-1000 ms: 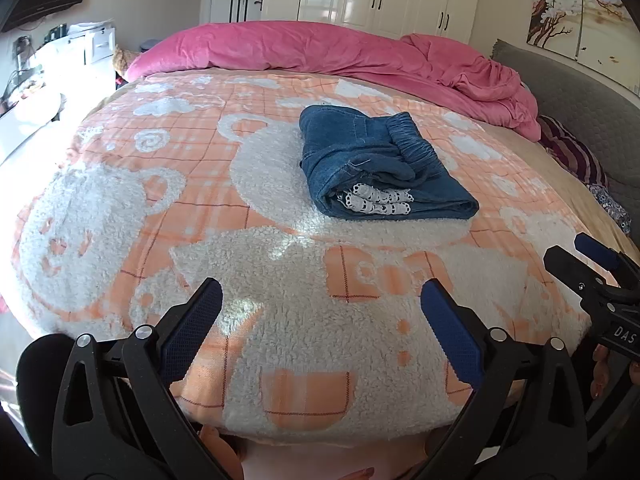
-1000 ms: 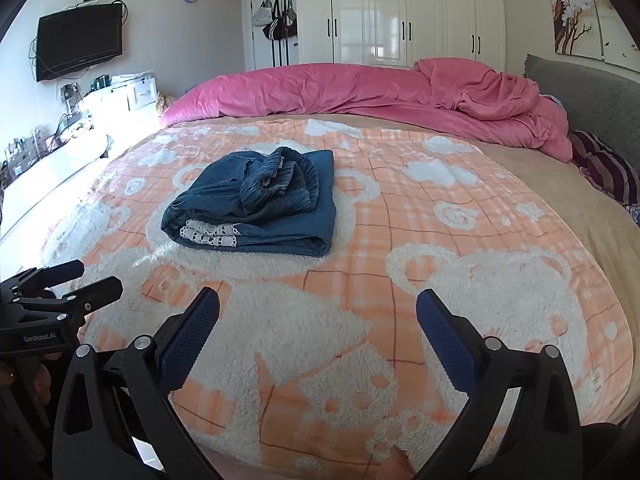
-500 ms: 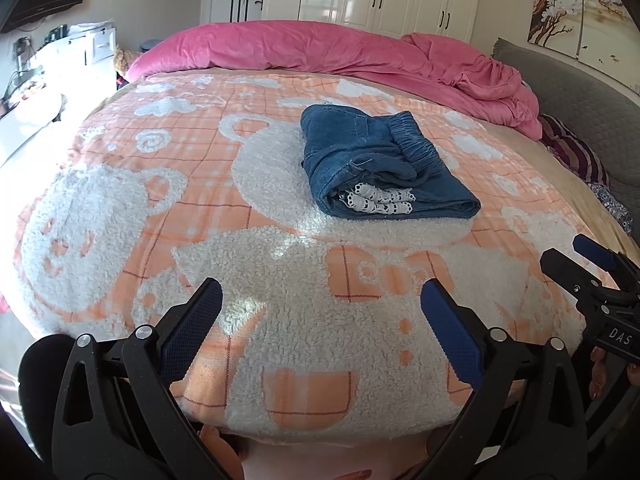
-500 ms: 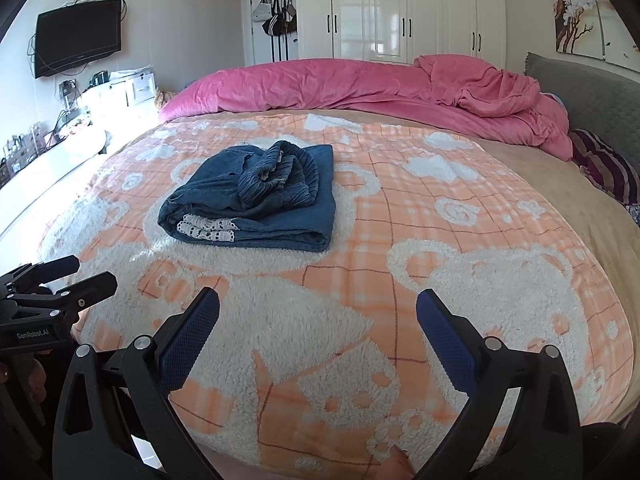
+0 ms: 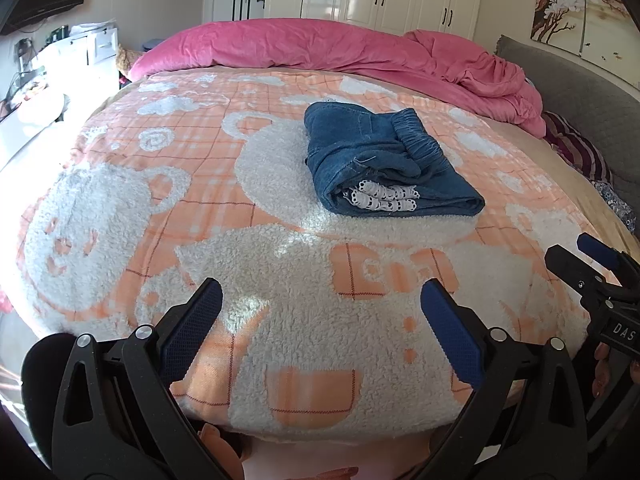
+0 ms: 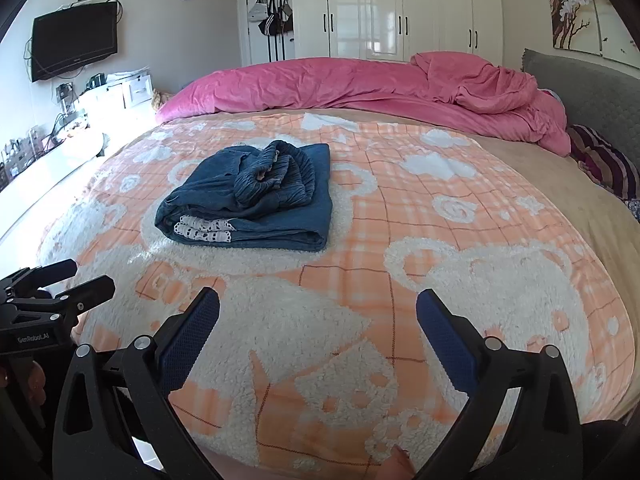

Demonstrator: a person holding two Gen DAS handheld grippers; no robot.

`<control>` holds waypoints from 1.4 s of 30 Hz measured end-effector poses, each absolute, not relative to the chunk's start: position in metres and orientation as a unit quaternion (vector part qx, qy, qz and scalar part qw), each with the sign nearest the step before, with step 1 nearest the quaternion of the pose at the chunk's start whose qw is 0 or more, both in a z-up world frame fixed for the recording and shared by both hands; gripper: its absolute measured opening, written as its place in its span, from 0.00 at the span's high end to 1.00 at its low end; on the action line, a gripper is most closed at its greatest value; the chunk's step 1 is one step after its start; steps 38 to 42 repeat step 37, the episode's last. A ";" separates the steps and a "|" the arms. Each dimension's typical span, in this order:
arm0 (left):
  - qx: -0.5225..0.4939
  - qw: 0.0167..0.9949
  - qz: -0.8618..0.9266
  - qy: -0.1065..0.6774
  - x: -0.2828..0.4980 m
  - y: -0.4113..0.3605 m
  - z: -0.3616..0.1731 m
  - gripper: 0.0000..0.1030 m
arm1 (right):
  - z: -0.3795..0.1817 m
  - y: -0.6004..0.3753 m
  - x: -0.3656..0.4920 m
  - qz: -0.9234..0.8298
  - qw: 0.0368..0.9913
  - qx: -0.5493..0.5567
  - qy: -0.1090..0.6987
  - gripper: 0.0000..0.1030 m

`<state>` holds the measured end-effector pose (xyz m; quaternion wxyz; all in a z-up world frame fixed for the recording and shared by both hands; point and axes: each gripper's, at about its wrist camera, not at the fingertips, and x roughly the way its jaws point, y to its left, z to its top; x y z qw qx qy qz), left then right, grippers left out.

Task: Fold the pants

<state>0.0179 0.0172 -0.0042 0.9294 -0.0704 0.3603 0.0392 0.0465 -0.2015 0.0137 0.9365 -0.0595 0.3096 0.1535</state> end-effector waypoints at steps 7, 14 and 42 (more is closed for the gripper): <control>-0.064 0.928 0.042 0.365 0.019 0.015 -0.006 0.09 | 0.013 -0.202 0.048 0.152 0.936 -0.060 0.311 0.04; -0.065 0.928 0.034 0.365 0.019 0.015 -0.004 0.09 | 0.011 -0.203 0.050 0.144 0.936 -0.063 0.314 0.04; -0.082 0.860 0.260 0.431 0.170 0.239 -0.008 0.09 | 0.009 -0.455 0.263 -0.155 0.895 0.052 0.415 0.04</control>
